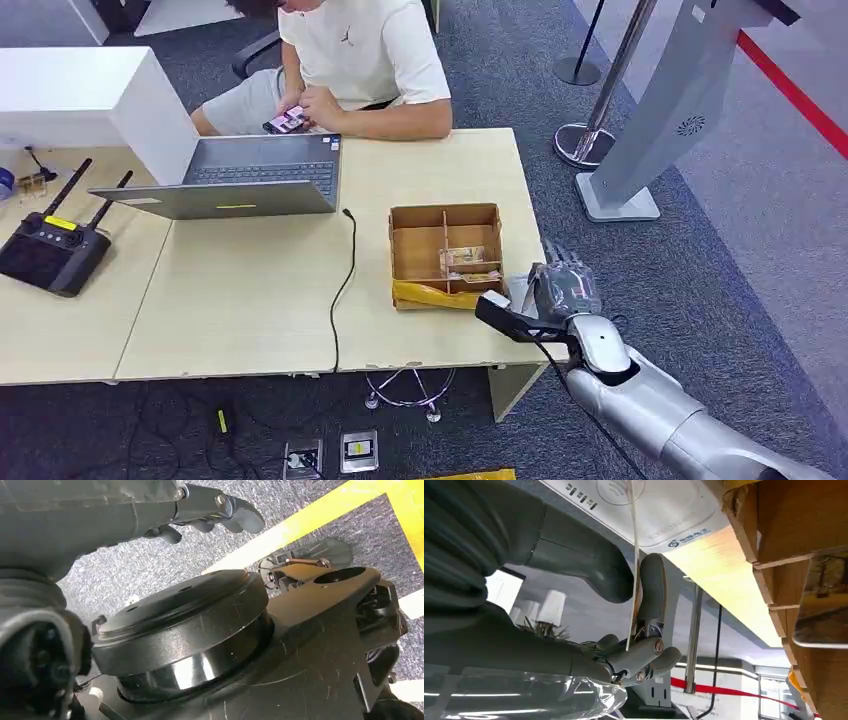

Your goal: Pass the card to the sensor for recognition and then transmit it.

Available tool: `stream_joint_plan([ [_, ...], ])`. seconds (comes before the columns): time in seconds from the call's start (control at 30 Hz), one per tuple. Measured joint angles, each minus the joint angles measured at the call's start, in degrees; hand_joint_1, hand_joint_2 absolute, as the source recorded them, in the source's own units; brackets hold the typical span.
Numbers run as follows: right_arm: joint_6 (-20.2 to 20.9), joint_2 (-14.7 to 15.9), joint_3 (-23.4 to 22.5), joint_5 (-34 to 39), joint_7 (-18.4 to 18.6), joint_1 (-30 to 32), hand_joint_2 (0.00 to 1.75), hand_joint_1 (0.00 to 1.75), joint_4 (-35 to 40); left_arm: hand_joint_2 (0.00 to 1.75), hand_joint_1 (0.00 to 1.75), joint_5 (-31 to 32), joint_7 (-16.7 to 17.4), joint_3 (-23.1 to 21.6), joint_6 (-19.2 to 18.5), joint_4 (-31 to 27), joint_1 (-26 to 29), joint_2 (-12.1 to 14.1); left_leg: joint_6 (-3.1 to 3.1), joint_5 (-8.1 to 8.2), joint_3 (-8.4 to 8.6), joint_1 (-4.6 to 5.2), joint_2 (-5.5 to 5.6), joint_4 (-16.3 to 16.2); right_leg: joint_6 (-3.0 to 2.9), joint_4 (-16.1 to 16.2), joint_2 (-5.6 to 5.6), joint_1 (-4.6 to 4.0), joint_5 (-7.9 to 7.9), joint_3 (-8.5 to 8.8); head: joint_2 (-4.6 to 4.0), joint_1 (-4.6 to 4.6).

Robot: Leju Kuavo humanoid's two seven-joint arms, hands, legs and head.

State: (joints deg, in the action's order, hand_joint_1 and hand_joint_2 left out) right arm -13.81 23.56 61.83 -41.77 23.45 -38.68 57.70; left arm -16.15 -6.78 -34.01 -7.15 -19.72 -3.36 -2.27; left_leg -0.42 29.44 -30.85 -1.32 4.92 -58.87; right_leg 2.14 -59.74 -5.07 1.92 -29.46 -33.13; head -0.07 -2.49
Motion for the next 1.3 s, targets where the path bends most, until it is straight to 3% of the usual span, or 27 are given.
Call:
stream_joint_plan([
  [0.37,-1.79,-0.28,-0.24,-0.59,0.66,-0.45,1.75,1.75,-0.68,0.0,0.0,1.66,-0.28,0.33,0.0,0.02,0.03,-0.11,0.0,-0.01,0.02,0.01,-0.02,0.0,-0.02,0.0,-0.02,0.01,0.05,0.02,0.0,-0.02],
  [0.63,-1.73,0.18,-1.07,-3.65,3.06,-4.99,1.75,1.75,0.4,0.0,0.0,2.89,-0.04,1.11,0.0,0.0,0.12,-0.11,-0.01,-0.02,0.01,0.01,-0.02,-0.01,0.0,-0.01,-0.02,0.01,0.07,0.01,0.0,-0.02],
  [1.0,4.32,2.62,-1.92,-8.41,6.14,-14.45,1.75,1.75,6.53,0.0,0.0,4.18,3.06,0.83,0.0,-0.96,0.35,0.17,0.0,-0.02,0.02,0.01,-0.05,-0.01,0.0,-0.01,-0.05,0.01,0.07,-0.01,0.0,0.0],
  [1.3,9.12,0.51,0.02,-9.4,4.42,-19.66,1.75,1.75,7.45,0.0,0.0,3.15,6.23,-2.34,0.0,-3.04,-0.43,0.9,-0.01,-0.03,-0.02,0.0,-0.02,0.0,0.0,-0.03,-0.03,0.0,0.07,0.01,0.0,-0.02],
])
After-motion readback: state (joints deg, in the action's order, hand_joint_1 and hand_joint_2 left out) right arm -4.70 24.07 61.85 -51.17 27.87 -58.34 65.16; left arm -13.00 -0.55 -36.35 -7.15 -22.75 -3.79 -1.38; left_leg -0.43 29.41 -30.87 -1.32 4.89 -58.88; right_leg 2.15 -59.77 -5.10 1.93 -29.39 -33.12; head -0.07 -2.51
